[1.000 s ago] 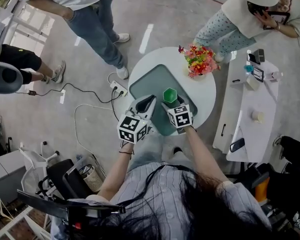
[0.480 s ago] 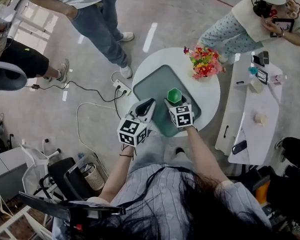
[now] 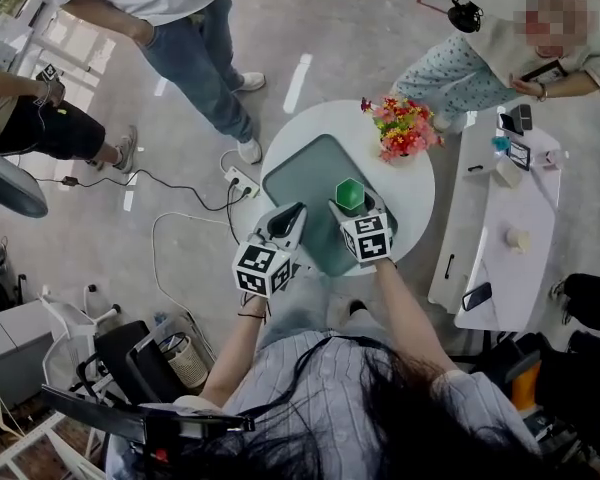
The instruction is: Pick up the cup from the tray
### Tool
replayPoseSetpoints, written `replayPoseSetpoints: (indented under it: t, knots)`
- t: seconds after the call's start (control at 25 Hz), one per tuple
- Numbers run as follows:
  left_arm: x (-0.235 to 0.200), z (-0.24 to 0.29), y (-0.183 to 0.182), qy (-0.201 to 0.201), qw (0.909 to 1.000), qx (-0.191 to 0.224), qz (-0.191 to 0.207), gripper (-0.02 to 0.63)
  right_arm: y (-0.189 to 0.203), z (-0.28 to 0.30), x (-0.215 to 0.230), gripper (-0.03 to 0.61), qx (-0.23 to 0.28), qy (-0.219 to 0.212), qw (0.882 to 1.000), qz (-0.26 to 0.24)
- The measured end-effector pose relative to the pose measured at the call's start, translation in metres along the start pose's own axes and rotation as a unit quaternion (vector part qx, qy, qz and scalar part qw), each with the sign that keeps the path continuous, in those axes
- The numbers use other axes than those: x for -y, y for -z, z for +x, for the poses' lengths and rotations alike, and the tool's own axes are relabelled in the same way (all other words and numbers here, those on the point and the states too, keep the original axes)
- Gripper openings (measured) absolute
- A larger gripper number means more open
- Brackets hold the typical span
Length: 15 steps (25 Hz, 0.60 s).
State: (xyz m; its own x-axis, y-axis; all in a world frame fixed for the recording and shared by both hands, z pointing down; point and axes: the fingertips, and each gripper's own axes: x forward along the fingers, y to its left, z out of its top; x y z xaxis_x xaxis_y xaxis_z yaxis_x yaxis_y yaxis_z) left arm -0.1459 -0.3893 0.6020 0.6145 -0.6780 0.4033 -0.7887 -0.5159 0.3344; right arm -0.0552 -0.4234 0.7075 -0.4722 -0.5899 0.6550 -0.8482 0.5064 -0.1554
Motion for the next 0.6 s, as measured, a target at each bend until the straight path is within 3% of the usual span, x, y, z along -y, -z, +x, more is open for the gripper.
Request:
replayPoseSetpoints:
  t: [0.28, 0.6]
  knots:
    - [0.016, -0.001, -0.004, 0.001, 0.9999, 0.01, 0.002, 0.017, -0.024, -0.043, -0.005, 0.325, 0.015, -0.011, 1.0, -0.021]
    - [0.045, -0.003, -0.008, 0.003, 0.9997, 0.022, 0.004, 0.017, -0.037, -0.1, -0.01, 0.325, 0.034, -0.026, 0.999, -0.005]
